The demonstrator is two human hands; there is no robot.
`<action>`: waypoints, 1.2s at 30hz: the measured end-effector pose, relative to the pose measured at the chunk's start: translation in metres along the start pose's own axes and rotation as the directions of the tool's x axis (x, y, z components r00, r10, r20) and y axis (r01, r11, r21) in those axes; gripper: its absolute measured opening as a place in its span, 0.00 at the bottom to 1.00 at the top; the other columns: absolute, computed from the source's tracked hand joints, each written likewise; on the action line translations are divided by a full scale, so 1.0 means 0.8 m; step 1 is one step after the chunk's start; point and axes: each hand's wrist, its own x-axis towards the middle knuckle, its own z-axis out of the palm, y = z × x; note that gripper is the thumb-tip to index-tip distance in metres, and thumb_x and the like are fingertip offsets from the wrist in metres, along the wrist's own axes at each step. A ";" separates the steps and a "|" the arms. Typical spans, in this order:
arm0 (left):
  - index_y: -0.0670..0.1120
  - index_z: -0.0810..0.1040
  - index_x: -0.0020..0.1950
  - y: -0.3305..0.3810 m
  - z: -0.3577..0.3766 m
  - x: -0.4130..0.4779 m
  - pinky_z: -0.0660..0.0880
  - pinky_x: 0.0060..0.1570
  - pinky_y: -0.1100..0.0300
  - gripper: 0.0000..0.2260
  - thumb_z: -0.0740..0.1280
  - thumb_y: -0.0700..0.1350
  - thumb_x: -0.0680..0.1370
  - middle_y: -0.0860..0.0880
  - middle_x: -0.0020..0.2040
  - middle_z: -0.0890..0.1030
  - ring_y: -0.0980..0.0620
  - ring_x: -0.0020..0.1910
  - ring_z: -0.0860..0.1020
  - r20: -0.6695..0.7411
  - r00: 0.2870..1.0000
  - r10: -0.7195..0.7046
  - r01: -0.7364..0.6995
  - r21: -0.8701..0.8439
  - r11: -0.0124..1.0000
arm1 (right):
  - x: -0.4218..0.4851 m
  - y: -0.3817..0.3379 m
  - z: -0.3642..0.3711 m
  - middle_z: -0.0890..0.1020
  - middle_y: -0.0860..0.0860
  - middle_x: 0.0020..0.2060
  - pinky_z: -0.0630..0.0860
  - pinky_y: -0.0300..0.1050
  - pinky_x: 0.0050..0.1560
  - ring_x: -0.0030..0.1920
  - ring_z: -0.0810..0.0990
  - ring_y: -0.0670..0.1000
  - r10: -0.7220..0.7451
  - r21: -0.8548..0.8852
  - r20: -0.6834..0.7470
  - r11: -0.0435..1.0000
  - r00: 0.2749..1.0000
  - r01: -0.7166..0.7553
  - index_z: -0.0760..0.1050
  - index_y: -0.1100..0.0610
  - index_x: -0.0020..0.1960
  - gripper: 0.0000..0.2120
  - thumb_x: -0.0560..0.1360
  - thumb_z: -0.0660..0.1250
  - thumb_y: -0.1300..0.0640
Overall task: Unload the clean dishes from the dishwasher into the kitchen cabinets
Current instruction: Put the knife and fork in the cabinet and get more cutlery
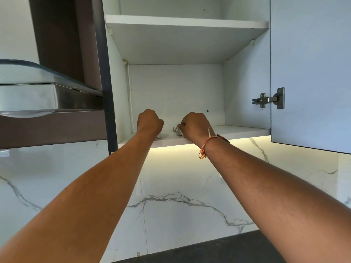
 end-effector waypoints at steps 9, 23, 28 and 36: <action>0.45 0.80 0.52 0.002 -0.018 -0.119 0.78 0.43 0.51 0.12 0.61 0.50 0.80 0.47 0.48 0.81 0.46 0.47 0.78 -0.342 0.785 0.516 -0.546 0.010 0.837 | -0.117 0.007 -0.057 0.80 0.53 0.50 0.76 0.46 0.41 0.52 0.79 0.57 -0.111 -0.270 -0.352 0.963 0.929 0.013 0.81 0.54 0.55 0.17 0.79 0.59 0.45; 0.42 0.74 0.63 0.020 0.098 -0.442 0.76 0.49 0.48 0.20 0.64 0.54 0.78 0.44 0.61 0.77 0.41 0.58 0.75 0.048 0.547 0.836 -0.784 -0.320 0.532 | -0.468 0.102 -0.082 0.78 0.55 0.56 0.77 0.53 0.48 0.53 0.79 0.59 0.320 -0.558 -0.205 0.739 0.925 -0.379 0.74 0.54 0.64 0.26 0.77 0.56 0.36; 0.39 0.70 0.68 0.066 0.099 -0.615 0.77 0.55 0.46 0.29 0.67 0.57 0.75 0.41 0.67 0.74 0.40 0.63 0.73 0.189 0.357 0.915 -0.729 -0.556 0.400 | -0.649 0.119 -0.131 0.75 0.57 0.66 0.76 0.56 0.57 0.64 0.75 0.60 0.580 -0.602 -0.210 0.557 0.787 -0.572 0.71 0.53 0.69 0.32 0.76 0.54 0.32; 0.46 0.55 0.79 0.128 0.034 -0.880 0.59 0.73 0.48 0.34 0.57 0.63 0.80 0.45 0.79 0.56 0.45 0.78 0.56 0.269 -0.050 0.962 -0.623 -0.761 0.181 | -0.928 0.113 -0.221 0.66 0.58 0.75 0.69 0.59 0.68 0.74 0.66 0.61 0.844 -0.578 -0.328 0.177 0.425 -0.796 0.63 0.49 0.76 0.38 0.75 0.50 0.27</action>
